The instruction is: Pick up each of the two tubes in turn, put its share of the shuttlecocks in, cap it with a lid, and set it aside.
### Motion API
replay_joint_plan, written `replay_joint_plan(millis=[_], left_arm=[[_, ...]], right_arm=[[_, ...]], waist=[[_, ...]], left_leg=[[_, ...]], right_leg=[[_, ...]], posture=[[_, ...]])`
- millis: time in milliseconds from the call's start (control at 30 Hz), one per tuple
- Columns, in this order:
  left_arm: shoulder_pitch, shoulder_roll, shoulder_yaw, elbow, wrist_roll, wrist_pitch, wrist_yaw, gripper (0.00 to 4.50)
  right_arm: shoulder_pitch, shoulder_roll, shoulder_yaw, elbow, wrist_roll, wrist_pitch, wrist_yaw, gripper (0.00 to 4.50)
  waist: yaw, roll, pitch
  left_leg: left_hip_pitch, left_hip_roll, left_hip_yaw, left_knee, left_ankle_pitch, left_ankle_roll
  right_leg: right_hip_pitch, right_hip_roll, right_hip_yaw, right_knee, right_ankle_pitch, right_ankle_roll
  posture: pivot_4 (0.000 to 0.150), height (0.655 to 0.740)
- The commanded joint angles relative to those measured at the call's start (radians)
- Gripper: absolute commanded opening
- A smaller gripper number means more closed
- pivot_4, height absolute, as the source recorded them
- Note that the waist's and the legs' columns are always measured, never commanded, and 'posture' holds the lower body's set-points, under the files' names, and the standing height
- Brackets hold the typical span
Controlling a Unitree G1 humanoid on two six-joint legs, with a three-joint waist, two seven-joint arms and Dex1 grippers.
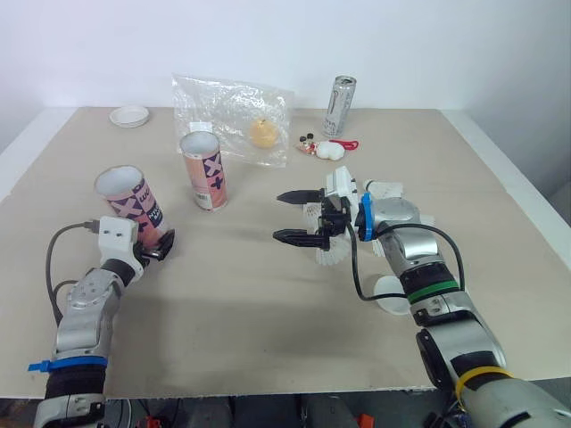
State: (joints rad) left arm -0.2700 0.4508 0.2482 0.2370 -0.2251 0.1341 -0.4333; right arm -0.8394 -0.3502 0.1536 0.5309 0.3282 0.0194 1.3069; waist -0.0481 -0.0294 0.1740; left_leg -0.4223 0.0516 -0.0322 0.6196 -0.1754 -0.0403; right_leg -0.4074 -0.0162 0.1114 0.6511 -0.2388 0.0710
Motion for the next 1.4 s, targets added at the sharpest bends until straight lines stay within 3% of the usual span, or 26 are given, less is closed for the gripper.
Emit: replay_joint_plan(millis=[33,200,333,733,933,1133,1400], left_arm=[[-0.021,0.016,-0.01,0.081,0.01,-0.033,-0.035,4.5],[-0.033,0.018,-0.011,0.108,0.001,-0.039,-0.068,4.5],[-0.032,0.012,0.007,0.101,-0.016,-0.034,-0.066,3.32],[-0.025,0.061,0.007,0.057,-0.028,-0.05,-0.123,3.32],[-0.004,0.187,-0.063,-0.113,-0.037,-0.02,-0.319,3.32],[-0.003,0.355,-0.192,-0.296,-0.039,0.051,-0.57,3.32],[-0.181,0.447,-0.45,-0.355,0.071,0.12,-0.808,3.32]], right_arm=[[-0.018,0.001,-0.029,-0.057,0.013,0.006,-0.001,4.48],[-0.01,-0.006,-0.034,-0.071,0.012,0.014,-0.008,4.48],[-0.003,-0.011,-0.039,-0.087,0.014,0.022,-0.014,4.5],[0.016,-0.017,-0.043,-0.124,0.017,0.044,-0.023,4.5],[0.064,-0.041,-0.069,-0.233,0.047,0.099,-0.053,4.5],[0.208,-0.093,-0.095,-0.466,0.084,0.196,-0.123,4.5],[0.4,-0.16,-0.153,-0.774,0.123,0.329,-0.275,4.5]], waist=[[0.0,0.001,0.0],[0.0,0.004,-0.002],[0.0,0.004,-0.002],[0.0,0.004,-0.001],[0.001,0.004,-0.001],[0.001,0.004,0.0],[0.006,0.005,0.001]], left_leg=[[0.0,0.0,0.0,0.0,0.0,0.0],[0.0,0.0,0.0,0.0,0.0,0.0],[0.001,0.0,0.0,0.0,0.001,0.0],[0.0,0.0,0.0,0.0,0.001,0.0],[-0.001,0.0,-0.001,-0.002,0.0,-0.001],[-0.002,-0.001,-0.001,-0.003,-0.002,-0.003],[-0.003,0.0,-0.002,-0.003,-0.003,-0.002]], right_leg=[[0.0,0.0,0.0,0.0,0.0,0.0],[0.0,0.0,0.0,0.001,0.0,0.0],[0.0,0.0,0.0,0.001,0.0,0.0],[0.0,0.0,0.0,0.001,-0.001,0.001],[-0.002,0.0,0.0,0.001,-0.003,0.0],[-0.002,-0.001,0.0,0.001,-0.007,-0.002],[-0.003,0.0,0.0,0.001,-0.01,0.0]], posture=[[0.15,0.74],[0.15,0.74],[0.15,0.74],[0.15,0.74],[0.15,0.74],[0.15,0.74],[0.15,0.74]])
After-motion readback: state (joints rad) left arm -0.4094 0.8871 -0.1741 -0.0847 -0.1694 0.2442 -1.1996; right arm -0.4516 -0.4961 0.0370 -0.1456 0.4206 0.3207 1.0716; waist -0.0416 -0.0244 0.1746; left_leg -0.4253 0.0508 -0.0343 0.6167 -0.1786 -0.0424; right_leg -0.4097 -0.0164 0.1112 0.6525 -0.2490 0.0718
